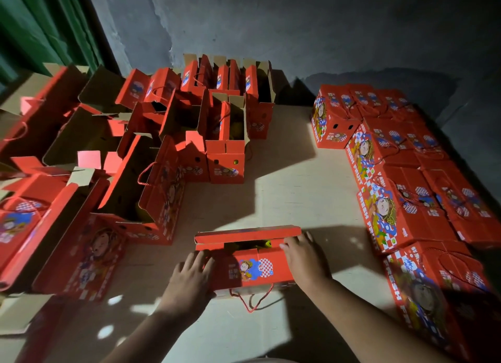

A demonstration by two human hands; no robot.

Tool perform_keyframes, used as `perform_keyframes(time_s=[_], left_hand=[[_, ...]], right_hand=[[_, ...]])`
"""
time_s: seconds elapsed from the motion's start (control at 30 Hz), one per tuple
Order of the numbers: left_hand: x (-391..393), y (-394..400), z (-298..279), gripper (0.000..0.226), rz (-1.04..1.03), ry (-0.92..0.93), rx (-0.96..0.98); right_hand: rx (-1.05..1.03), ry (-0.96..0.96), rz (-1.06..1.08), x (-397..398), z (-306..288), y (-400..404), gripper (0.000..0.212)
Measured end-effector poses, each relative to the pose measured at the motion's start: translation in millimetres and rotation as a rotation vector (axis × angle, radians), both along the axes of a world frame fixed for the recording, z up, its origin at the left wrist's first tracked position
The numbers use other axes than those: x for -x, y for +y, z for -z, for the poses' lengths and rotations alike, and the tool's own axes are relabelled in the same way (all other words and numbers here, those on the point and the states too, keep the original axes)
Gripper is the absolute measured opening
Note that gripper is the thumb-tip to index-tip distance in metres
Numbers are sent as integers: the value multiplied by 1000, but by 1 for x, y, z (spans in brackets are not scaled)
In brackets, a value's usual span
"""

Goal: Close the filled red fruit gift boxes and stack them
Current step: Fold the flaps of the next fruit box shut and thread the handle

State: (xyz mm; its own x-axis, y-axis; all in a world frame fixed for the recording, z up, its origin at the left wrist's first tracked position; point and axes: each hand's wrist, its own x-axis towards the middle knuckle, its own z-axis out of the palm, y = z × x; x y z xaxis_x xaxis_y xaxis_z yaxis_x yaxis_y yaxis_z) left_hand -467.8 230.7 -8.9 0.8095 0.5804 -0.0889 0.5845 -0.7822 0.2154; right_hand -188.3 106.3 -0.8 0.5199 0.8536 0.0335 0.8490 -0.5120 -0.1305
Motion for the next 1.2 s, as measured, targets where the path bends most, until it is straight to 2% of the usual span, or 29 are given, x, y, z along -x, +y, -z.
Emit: perform_keyframes(time_s=[0.07,0.1,0.13,0.2,0.27,0.3,0.5,0.67,0.9,1.1,1.2], left_hand=[[-5,0,-4,100,4,-15,-18],[-6,0,-6,99,4,-17,-15],[-6,-1,-8,99,5,-13,-9],[-6,0,-10,98,7,6,3],[-6,1,-12,98,8,25,8],[-7,2,-12,98,11,31,10],[-7,9,-9,102,37,38,26],[-1,0,1,99,22,-30,7],[15,-23,31,95,-34,59,-66],[10,-27,31,91,-111,74,77],[9,-25,20,76,-170,-98,187]], right_hand=[[-73,16,-81,1,6,-11,22],[-87,46,-119,1,9,-19,25],[-90,101,-148,1,11,-26,34],[-60,240,-178,0,13,-39,66],[-6,273,-204,-3,16,-50,92],[23,255,-220,-4,18,-53,97],[59,189,-253,-12,25,-47,88],[64,147,-283,-13,28,-51,85],[148,61,-240,3,34,-65,83],[185,182,-207,5,38,-66,87],[84,347,-162,7,35,-67,78]])
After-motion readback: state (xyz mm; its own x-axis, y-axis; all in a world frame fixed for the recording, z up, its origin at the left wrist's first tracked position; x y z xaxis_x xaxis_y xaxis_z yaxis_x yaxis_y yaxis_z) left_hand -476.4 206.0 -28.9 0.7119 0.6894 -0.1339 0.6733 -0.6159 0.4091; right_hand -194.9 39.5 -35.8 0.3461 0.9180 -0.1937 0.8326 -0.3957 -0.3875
